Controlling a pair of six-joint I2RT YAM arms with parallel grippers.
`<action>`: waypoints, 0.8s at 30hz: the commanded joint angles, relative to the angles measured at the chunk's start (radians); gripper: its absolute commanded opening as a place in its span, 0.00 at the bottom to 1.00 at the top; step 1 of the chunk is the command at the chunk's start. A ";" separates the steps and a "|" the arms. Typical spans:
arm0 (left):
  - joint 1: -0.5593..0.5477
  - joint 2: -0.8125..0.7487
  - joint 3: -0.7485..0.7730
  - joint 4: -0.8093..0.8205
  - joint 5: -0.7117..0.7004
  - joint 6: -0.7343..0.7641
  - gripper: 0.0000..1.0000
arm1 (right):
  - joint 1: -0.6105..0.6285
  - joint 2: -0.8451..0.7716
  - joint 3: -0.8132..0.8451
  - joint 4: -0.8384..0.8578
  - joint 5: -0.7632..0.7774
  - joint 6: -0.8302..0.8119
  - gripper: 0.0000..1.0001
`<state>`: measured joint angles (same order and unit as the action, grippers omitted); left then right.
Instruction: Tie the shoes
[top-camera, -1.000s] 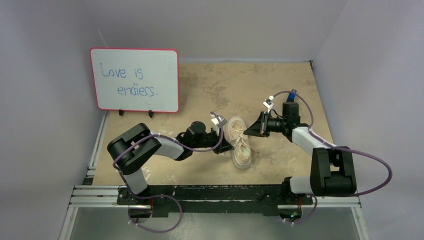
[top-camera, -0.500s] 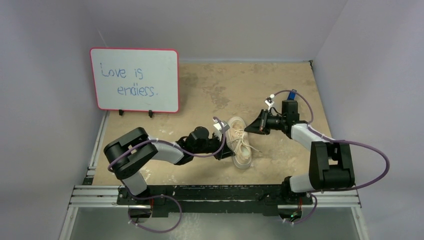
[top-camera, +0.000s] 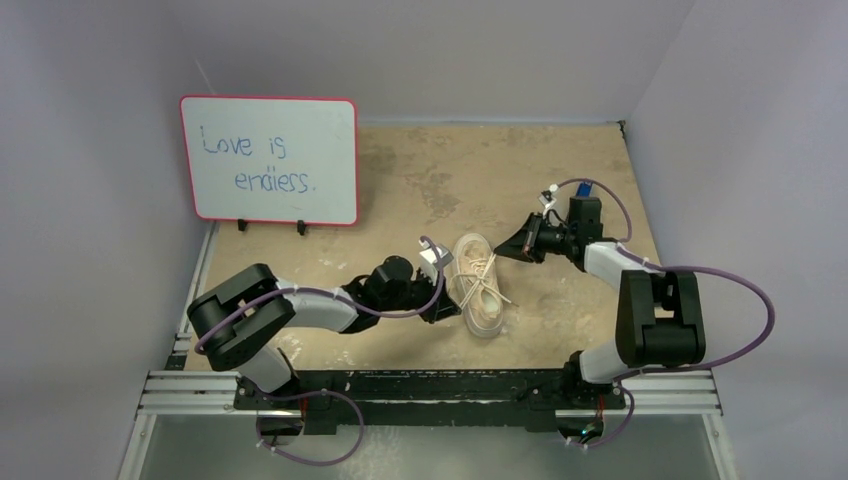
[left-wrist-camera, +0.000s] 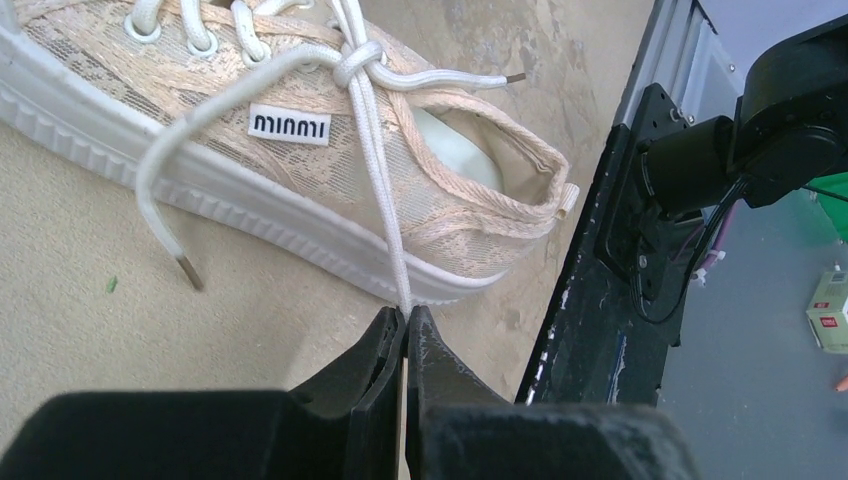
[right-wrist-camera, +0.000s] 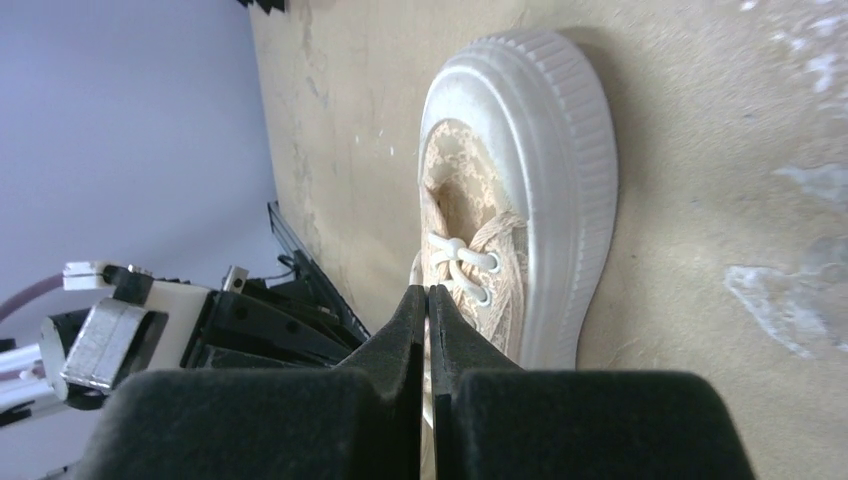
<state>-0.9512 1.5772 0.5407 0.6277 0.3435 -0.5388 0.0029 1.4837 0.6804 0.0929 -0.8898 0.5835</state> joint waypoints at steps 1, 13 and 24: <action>-0.031 -0.009 -0.013 -0.049 0.030 0.009 0.00 | -0.063 -0.013 0.004 0.148 0.033 0.056 0.00; -0.045 -0.046 -0.090 -0.068 0.000 -0.005 0.00 | -0.104 0.020 -0.002 0.200 0.038 0.084 0.00; -0.046 -0.019 -0.025 -0.032 -0.019 0.020 0.00 | 0.071 -0.118 0.234 -0.437 0.258 -0.227 0.42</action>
<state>-0.9844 1.5406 0.4808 0.5957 0.3073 -0.5373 -0.0246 1.4956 0.8371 -0.0750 -0.7460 0.4656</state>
